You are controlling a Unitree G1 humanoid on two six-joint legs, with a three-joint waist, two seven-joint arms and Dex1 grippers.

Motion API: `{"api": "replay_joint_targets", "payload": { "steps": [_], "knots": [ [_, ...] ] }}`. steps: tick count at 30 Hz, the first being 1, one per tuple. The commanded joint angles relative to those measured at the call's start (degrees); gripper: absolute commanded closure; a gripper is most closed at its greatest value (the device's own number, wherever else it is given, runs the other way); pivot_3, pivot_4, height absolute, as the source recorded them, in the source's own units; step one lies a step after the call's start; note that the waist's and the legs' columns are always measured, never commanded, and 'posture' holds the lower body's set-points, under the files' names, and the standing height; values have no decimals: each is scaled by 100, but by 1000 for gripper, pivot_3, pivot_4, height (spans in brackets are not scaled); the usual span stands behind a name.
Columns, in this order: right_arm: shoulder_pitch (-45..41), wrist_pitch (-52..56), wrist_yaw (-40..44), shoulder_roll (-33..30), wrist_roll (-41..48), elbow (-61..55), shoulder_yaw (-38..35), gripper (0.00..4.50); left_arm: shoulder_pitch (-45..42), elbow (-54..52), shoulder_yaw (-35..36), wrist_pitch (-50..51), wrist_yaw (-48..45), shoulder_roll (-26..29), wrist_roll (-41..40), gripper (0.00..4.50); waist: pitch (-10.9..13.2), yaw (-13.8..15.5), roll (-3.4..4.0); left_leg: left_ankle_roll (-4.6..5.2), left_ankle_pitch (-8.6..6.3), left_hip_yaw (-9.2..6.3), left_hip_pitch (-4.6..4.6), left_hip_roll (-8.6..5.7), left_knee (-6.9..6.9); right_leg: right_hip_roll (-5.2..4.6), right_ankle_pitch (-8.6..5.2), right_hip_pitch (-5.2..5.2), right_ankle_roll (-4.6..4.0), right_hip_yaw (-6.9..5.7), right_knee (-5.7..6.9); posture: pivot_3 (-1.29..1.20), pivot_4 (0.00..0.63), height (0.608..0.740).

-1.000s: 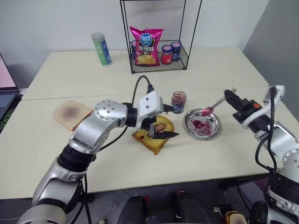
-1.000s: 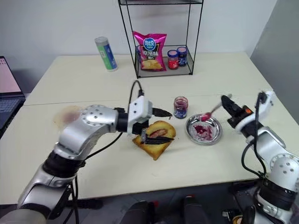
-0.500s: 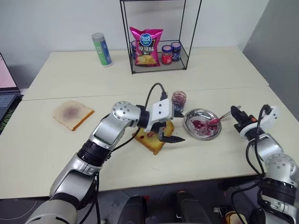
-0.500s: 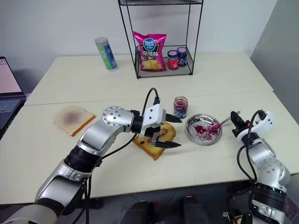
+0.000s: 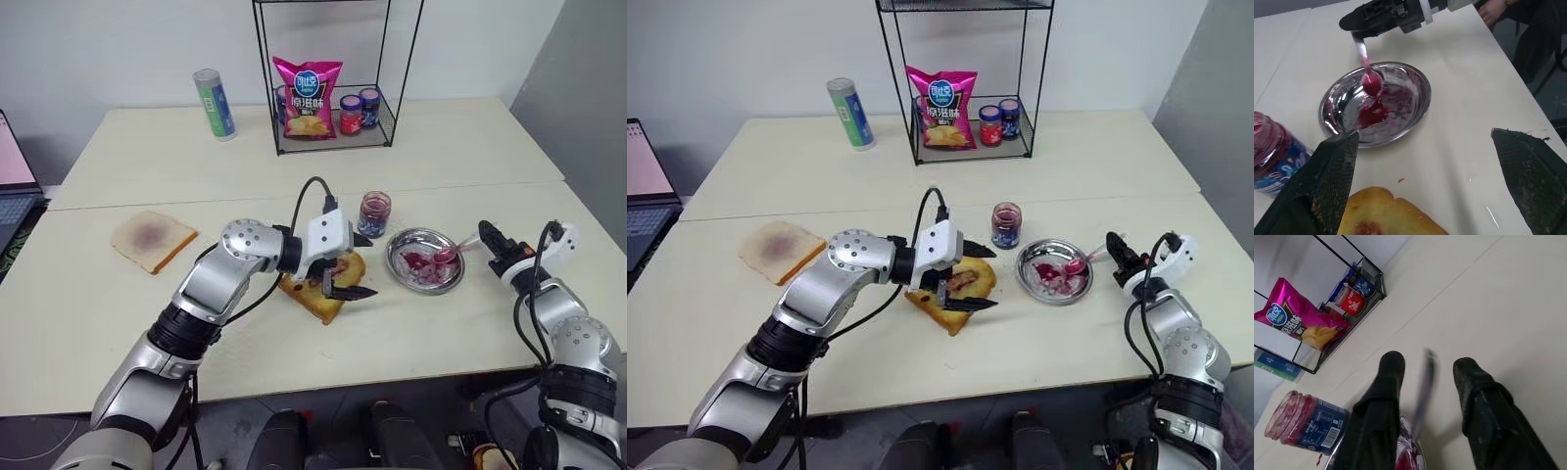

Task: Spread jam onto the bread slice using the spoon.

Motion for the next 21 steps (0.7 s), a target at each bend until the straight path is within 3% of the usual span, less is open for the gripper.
{"api": "replay_joint_targets", "payload": {
  "steps": [1, 8, 13, 16, 21],
  "knots": [
    [-149, 29, 77, -207, 120, -102, -219, 1763, 23, -236, 226, -27, 1, 54, -62, 0, 0, 4, 0, 0, 0, -1, 0, 0, 0, 0, 0, 0, 0, 0, 0, 0, 150, 740],
    [-221, 123, 66, -416, 107, -149, -293, 19, 46, -199, 364, -31, 22, 136, -57, 0, 0, 5, 0, 0, 0, 0, 0, -1, 1, -1, 1, 1, 1, 1, 0, 0, 150, 740],
    [-317, 410, 396, -1126, 84, -380, -213, 19, 174, -328, 824, 275, -110, 567, -332, 0, 1, -4, 1, 0, 0, 3, 0, -1, 0, -1, 1, -1, 1, 1, 0, 0, 150, 740],
    [139, 928, 1991, -2573, -135, -1411, 708, 19, 398, -243, 1563, 802, -334, 1280, -742, 0, 6, -5, 10, 0, 0, 0, 0, 1, 1, 0, 0, -1, 1, -2, 1, 0, 150, 740],
    [1104, 965, 4093, -4187, -264, -2547, 1364, 19, 997, -207, 2197, 1076, -509, 2188, -904, 0, 9, -5, 13, 1, -1, -8, 8, 21, -6, 12, -8, 2, -9, -10, -3, 0, 150, 740]
  ]
}}
